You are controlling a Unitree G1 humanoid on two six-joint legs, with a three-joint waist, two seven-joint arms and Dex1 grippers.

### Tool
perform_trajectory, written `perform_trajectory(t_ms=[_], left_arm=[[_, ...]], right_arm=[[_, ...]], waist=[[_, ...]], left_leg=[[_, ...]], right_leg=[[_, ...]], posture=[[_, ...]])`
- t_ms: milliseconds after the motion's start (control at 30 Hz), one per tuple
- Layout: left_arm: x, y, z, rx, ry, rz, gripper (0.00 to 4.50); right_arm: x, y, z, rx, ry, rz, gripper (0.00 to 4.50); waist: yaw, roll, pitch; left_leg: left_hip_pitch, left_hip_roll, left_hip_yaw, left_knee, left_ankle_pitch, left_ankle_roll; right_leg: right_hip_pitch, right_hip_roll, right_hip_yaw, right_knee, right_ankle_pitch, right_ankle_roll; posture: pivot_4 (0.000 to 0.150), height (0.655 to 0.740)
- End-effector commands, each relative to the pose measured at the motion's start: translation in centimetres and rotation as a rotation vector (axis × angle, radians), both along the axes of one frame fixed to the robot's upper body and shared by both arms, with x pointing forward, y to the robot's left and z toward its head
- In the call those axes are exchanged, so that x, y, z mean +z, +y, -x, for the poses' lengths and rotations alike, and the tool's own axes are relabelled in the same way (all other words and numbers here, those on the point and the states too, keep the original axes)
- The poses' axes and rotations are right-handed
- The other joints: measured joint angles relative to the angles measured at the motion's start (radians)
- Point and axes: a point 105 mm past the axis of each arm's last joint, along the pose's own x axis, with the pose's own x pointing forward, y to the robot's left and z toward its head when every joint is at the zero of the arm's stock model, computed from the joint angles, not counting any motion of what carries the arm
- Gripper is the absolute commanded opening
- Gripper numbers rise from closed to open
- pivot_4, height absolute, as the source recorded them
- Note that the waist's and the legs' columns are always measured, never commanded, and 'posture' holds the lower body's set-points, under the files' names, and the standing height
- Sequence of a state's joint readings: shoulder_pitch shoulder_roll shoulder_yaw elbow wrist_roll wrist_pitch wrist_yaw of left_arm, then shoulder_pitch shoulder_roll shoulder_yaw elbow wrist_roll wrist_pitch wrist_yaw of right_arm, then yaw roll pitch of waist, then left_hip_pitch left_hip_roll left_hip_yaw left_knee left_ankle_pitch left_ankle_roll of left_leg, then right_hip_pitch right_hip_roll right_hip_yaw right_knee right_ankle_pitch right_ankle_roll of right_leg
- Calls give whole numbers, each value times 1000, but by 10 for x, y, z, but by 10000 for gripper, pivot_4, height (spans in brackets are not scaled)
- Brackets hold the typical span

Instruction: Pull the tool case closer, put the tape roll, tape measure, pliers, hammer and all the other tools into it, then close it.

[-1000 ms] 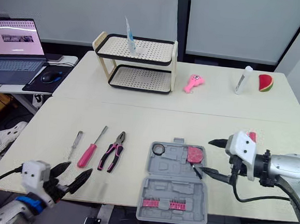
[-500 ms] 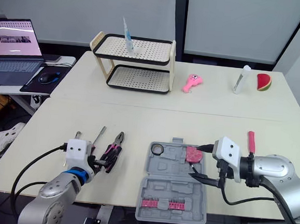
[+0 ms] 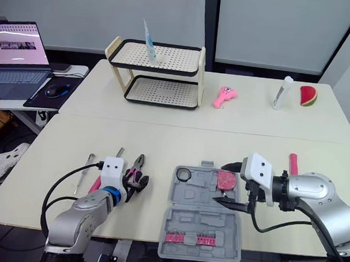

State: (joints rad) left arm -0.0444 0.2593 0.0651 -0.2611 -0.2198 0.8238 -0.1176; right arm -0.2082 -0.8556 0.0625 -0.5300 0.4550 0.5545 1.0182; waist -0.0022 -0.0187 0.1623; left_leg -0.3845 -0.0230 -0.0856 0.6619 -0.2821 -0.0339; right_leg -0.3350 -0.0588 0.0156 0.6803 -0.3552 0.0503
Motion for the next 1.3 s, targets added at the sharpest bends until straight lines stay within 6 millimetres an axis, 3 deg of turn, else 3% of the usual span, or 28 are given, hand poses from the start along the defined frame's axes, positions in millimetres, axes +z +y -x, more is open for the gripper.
perform_trajectory(t_ms=[33,133,333,367,467,700,933,1000,1133,1300], left_arm=[[-6,1,6,8,35,-21,45000],[-10,2,6,3,49,-20,45000],[-14,14,1,23,57,-31,26916],[-14,15,1,24,58,-32,26157],[-14,14,2,15,55,-21,26157],[26,7,3,-108,-122,-28,26156],[79,-16,11,-467,-282,-103,26155],[91,-32,15,-631,-306,-131,26155],[100,-67,24,-986,-290,-194,26155],[98,-88,25,-1233,-229,-288,26155]], right_arm=[[11,6,3,26,-37,-16,44819],[13,7,2,27,-40,-17,44819],[14,7,3,27,-40,-13,45000],[14,6,3,26,-40,-11,45000],[14,4,3,21,-41,-5,45000],[14,-3,4,-13,-50,-2,45000],[10,-9,7,-57,-54,-5,45000],[10,-11,7,-78,-59,-8,45000],[8,-19,12,-116,-68,12,45000],[5,-33,23,-154,-55,69,45000]], waist=[[0,0,0],[-1,0,0],[0,1,0],[0,1,-1],[0,2,-1],[-1,1,0],[1,1,1],[3,1,1],[3,2,2],[-1,2,2]], left_leg=[[0,0,0,0,0,0],[0,0,0,0,0,0],[0,0,0,0,0,0],[0,0,0,0,0,0],[1,0,0,0,0,0],[0,0,0,0,0,0],[-4,-1,-3,0,0,0],[-4,-2,-3,0,0,0],[-6,-1,-4,0,0,0],[-8,-2,-4,0,0,0]], right_leg=[[0,0,0,0,0,0],[0,0,0,0,0,0],[0,0,0,0,0,0],[0,0,0,0,0,0],[0,-1,0,0,0,0],[0,-1,1,0,0,0],[-2,-4,0,-1,0,0],[-2,-4,0,-1,0,0],[-2,-2,-1,-2,0,0],[-3,-1,-1,-1,0,0]], posture=[[1500,7290],[1500,7290],[1500,7290],[1500,7290],[1500,7290],[1500,7290],[1500,7290],[1500,7290],[1500,7290],[1500,7290]])
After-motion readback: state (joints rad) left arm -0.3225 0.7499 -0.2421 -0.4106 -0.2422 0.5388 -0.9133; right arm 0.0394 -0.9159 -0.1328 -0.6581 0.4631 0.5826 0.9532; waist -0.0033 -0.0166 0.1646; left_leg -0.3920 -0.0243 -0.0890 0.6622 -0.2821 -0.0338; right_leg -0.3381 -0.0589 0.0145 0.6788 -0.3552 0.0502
